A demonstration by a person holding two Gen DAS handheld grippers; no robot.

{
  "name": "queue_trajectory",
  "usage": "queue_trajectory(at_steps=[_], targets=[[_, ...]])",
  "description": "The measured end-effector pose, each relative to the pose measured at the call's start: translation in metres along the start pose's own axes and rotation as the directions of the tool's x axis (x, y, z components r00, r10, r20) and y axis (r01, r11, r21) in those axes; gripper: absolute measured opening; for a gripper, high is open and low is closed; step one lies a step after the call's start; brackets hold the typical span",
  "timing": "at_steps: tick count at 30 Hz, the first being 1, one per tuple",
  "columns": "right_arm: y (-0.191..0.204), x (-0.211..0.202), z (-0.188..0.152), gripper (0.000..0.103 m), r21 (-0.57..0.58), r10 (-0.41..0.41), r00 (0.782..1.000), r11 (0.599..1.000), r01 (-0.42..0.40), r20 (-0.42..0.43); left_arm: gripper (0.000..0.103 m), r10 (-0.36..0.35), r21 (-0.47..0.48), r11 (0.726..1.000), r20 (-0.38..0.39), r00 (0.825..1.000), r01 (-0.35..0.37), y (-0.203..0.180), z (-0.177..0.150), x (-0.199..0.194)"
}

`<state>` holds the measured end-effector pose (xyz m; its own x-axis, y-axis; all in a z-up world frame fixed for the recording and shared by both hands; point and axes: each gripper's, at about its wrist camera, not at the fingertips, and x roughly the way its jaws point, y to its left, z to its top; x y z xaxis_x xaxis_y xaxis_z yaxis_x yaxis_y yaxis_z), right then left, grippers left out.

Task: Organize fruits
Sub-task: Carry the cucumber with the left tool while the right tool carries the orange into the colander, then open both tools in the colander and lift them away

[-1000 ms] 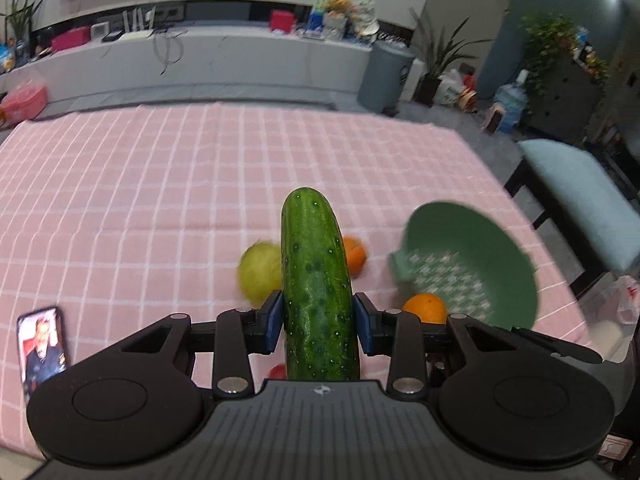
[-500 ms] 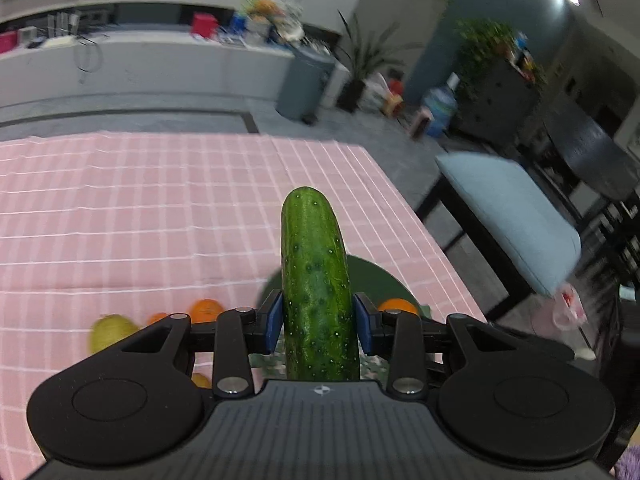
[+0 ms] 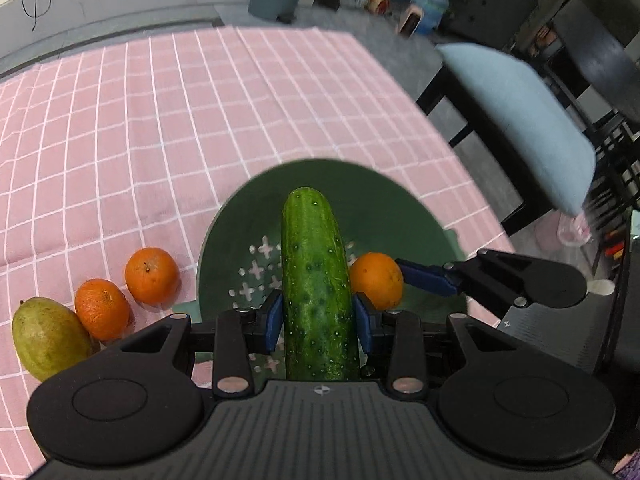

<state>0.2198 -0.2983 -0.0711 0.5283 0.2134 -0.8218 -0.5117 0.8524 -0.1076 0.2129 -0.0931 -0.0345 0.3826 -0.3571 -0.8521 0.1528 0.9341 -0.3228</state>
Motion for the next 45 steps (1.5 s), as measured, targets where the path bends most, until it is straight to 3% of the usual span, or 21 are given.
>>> queue_trajectory(at_steps=[10,13,17,20,27,33,39,45], targets=[[0.002,0.030,-0.001,0.041,-0.068,0.021,0.995,0.997,-0.028,-0.100,0.041,0.041,-0.001,0.999,-0.103,0.994,-0.041,0.004,0.004,0.033],[0.001,0.032,0.000,0.040,-0.077,0.022,0.993,0.997,-0.031,-0.113,0.041,0.080,0.036,0.996,-0.092,0.993,-0.077,0.001,0.003,0.035],[0.000,0.031,0.000,0.042,-0.069,0.026,0.993,0.997,-0.035,-0.118,0.045,0.045,0.023,0.999,-0.082,0.996,-0.044,0.004,0.006,0.034],[0.003,0.024,0.001,0.052,-0.080,0.009,0.995,0.997,-0.017,-0.100,0.050,0.051,0.027,0.998,-0.066,0.997,-0.049,0.005,0.006,0.028],[0.005,-0.006,0.000,0.074,-0.073,-0.069,0.997,0.995,0.067,-0.031,0.052,0.049,0.045,0.998,0.034,0.998,-0.051,-0.001,0.002,-0.014],[0.019,-0.045,-0.008,0.077,-0.027,-0.165,0.982,0.985,0.169,0.093,0.052,0.073,0.088,0.992,0.130,0.989,-0.085,-0.004,-0.012,-0.059],[0.037,-0.084,-0.010,0.077,0.080,-0.102,0.972,0.993,0.087,0.210,0.052,0.101,0.154,0.979,0.218,0.971,-0.136,0.004,-0.038,-0.103],[0.075,-0.101,-0.019,0.077,0.131,-0.013,0.956,0.991,-0.026,0.293,0.052,0.135,0.124,0.977,0.273,0.952,-0.174,0.035,-0.065,-0.141]])
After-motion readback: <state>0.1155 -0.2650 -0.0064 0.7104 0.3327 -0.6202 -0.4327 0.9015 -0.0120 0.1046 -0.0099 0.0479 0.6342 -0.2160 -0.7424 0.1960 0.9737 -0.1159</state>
